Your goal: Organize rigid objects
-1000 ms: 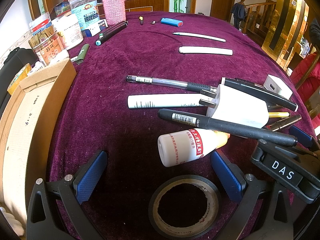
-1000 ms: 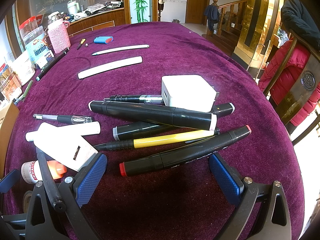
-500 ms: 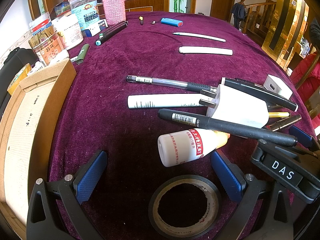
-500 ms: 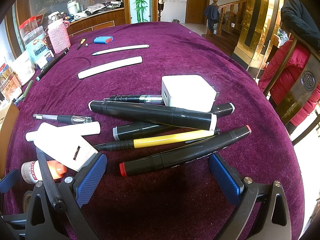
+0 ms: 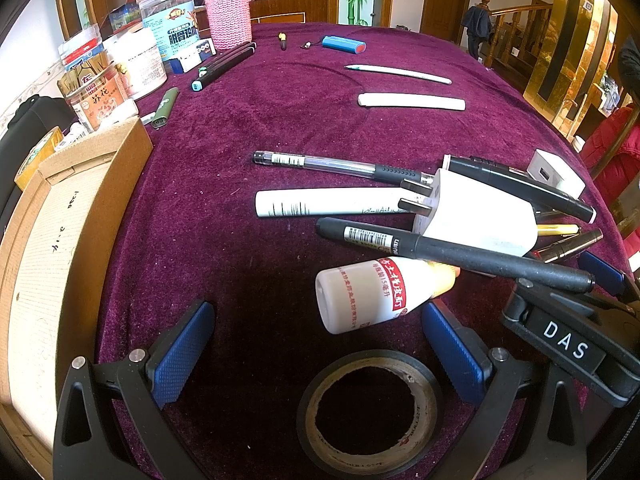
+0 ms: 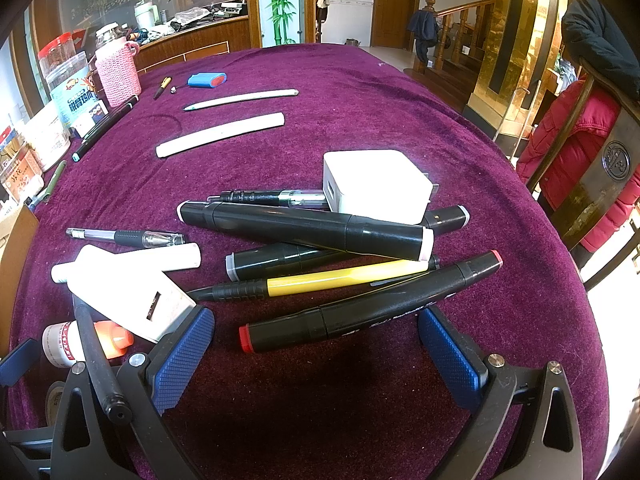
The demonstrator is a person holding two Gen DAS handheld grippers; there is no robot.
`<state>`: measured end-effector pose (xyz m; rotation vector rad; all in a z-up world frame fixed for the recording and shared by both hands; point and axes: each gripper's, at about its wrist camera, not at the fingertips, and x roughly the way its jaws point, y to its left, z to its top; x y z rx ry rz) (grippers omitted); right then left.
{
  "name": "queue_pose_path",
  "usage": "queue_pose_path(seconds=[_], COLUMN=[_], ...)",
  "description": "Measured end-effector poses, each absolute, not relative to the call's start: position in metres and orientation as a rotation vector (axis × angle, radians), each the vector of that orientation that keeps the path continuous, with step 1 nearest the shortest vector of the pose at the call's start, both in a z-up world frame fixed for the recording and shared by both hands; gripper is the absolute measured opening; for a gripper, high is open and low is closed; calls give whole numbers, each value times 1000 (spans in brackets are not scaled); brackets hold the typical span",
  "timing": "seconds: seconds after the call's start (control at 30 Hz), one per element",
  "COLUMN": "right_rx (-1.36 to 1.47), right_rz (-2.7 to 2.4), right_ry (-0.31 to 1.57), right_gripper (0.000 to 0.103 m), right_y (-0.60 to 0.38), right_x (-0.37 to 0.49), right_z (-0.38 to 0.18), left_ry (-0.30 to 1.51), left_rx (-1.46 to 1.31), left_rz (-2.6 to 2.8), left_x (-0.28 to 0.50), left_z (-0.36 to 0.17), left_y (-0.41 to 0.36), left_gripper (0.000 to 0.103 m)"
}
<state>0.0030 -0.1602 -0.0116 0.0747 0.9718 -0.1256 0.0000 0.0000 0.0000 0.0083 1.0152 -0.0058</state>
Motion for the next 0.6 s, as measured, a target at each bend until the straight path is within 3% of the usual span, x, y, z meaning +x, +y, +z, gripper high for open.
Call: queue_pose_path(seconds=[0.6], right_rx=[48], right_rz=[-38], right_ry=[1007], right_gripper=[102], right_y=[-162], right_x=[-1], right_z=[-10], left_ry=[1054], left_rx=[38], left_rz=[-130], left_x=[-12], left_z=[2], left_y=[9], left_gripper=[103])
